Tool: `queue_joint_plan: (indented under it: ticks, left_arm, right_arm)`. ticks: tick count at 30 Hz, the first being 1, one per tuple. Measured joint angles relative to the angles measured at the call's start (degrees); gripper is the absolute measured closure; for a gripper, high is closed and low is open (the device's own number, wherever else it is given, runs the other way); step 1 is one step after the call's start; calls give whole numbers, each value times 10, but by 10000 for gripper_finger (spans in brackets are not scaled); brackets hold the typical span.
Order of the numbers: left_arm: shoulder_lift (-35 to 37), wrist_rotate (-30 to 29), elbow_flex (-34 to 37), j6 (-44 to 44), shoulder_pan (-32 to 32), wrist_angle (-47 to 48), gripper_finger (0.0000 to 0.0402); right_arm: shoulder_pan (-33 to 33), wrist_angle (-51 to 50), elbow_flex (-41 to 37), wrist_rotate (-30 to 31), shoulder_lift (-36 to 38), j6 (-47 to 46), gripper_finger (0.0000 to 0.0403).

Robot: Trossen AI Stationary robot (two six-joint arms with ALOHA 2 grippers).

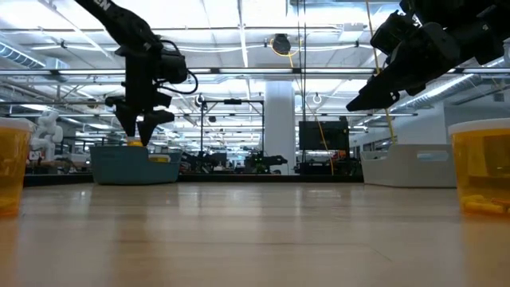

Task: Pick and place medicine bottles into bin by pill shape (circle, oval)
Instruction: Put the orange capsule bottle into the blue bin

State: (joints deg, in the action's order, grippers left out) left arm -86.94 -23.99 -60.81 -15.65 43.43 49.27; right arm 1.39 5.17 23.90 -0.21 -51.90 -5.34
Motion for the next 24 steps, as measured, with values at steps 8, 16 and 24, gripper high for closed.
queue_joint_plan:
  ticks: [8, 16, 24]
  left_arm:
    - [0, -14, 7, 6, 2, -17, 174]
    - [-2, -9, 7, 0, 2, -26, 174]
    - [-2, 4, 36, -10, 2, -32, 174]
  right_arm:
    - [0, 2, 0, 1, 0, 4, 90]
    - [0, 2, 0, 1, 0, 3, 90]
    - [0, 2, 0, 1, 0, 2, 90]
